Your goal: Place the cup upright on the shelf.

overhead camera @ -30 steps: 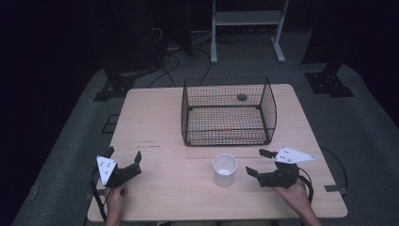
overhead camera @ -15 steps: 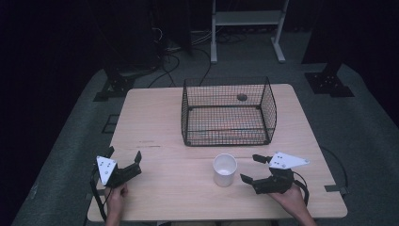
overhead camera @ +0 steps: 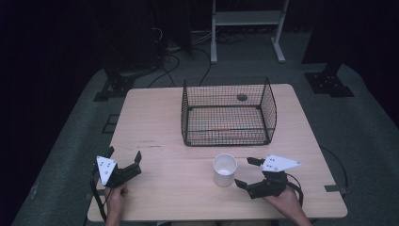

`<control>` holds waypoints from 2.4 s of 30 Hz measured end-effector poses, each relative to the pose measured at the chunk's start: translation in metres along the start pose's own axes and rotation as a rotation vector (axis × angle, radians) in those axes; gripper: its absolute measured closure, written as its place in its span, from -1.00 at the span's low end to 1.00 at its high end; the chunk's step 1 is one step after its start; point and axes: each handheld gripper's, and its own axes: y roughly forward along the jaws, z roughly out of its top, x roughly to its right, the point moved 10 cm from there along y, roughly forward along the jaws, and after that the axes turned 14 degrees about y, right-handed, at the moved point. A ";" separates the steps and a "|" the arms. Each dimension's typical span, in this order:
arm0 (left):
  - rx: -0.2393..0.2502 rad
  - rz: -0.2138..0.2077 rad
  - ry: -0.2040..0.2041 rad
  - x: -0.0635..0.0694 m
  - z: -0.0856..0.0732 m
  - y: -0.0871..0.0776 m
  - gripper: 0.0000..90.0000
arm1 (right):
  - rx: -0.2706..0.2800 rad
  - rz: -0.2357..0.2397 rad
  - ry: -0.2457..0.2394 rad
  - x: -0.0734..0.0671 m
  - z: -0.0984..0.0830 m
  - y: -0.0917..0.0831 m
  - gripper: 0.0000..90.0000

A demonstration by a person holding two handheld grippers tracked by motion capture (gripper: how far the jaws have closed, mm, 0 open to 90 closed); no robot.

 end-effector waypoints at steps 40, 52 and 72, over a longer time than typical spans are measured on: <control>0.002 -0.002 -0.004 0.000 0.000 0.000 -1.00 | -0.083 -0.014 -0.033 -0.019 0.009 0.057 -0.70; 0.002 -0.002 -0.004 0.000 0.000 0.000 -1.00 | -0.108 -0.012 -0.042 -0.018 0.013 0.055 -0.59; 0.003 -0.002 -0.006 0.000 0.000 0.000 -1.00 | -0.113 0.059 -0.022 -0.016 0.057 0.045 -0.59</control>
